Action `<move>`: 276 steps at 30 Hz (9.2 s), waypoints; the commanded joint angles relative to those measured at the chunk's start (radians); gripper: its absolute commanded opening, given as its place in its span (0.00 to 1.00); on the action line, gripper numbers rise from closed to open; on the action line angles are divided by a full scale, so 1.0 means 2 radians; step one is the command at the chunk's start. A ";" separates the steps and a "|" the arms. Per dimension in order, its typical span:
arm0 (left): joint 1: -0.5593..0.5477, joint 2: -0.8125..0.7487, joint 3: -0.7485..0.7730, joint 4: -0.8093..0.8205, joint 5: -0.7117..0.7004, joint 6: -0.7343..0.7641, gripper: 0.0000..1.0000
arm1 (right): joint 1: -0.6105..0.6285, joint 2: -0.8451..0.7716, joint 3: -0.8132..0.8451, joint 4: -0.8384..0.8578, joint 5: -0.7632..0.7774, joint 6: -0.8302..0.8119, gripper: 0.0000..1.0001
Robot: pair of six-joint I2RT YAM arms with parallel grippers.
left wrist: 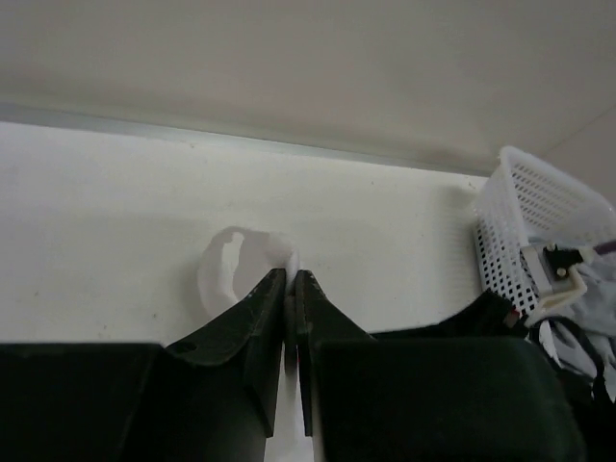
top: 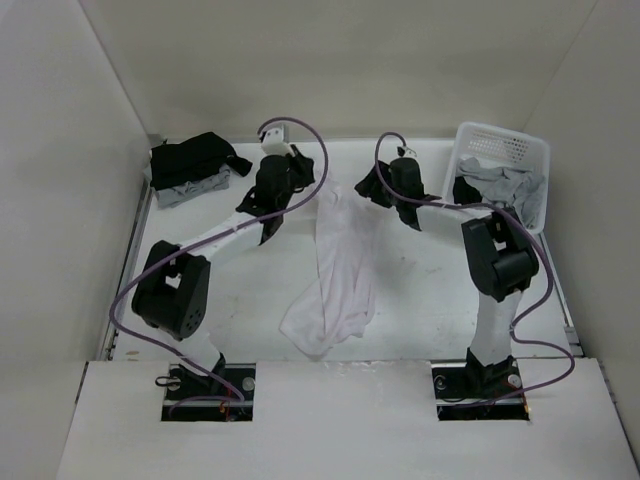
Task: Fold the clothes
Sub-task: Flatten the tank top out
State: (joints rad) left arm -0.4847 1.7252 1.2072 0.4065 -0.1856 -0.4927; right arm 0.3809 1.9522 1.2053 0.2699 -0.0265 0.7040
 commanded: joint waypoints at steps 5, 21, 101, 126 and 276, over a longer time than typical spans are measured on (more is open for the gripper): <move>0.042 -0.058 -0.192 0.077 0.004 -0.090 0.07 | 0.005 0.075 0.139 -0.042 -0.024 -0.023 0.59; -0.021 -0.052 -0.382 0.113 0.032 -0.213 0.05 | 0.078 0.174 0.310 -0.204 -0.037 -0.083 0.71; 0.100 -0.226 0.030 -0.007 -0.015 -0.056 0.02 | 0.140 -0.310 0.076 -0.095 0.130 -0.191 0.01; -0.025 -0.410 0.032 -0.053 -0.118 0.081 0.02 | 0.448 -0.478 0.066 -0.051 0.408 -0.434 0.04; -0.011 -0.646 -0.367 -0.413 -0.117 -0.219 0.03 | 0.433 -0.284 -0.155 -0.179 0.123 -0.034 0.43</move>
State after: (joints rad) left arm -0.5709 0.4702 0.4957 -0.3779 -0.4225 -0.9066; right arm 1.2232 1.3746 0.8547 -0.1249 0.2184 0.6773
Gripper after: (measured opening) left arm 0.039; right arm 0.420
